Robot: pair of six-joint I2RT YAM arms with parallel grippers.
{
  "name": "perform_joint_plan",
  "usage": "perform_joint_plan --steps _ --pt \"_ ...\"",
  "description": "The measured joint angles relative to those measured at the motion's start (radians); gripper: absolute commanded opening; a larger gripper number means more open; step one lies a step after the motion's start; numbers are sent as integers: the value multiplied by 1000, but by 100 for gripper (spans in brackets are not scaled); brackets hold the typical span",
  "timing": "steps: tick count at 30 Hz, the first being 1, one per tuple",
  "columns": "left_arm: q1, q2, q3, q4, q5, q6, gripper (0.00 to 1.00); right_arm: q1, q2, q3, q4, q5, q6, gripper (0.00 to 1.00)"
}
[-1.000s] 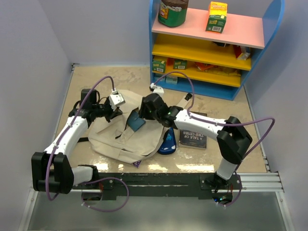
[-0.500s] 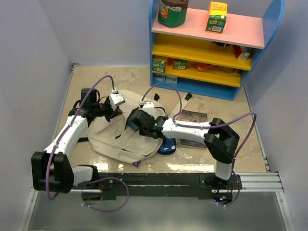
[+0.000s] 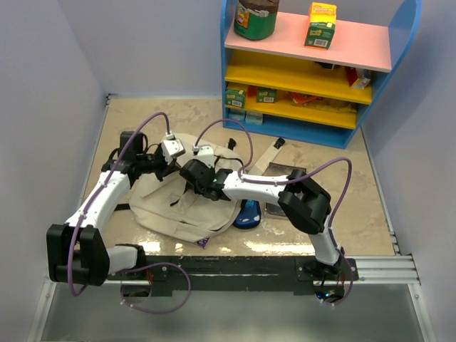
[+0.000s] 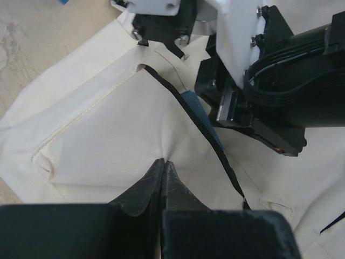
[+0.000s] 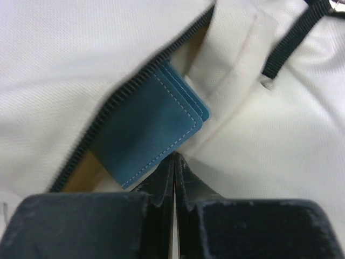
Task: Pack the student bag
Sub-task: Place the stationery in the student bag.
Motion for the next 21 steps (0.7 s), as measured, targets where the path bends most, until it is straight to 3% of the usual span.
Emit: perform_joint_plan --steps 11,21 --pt "5 0 13 -45 15 39 0 -19 16 27 256 -51 -18 0" --pt "5 0 13 -64 23 61 0 -96 -38 -160 380 -128 54 0"
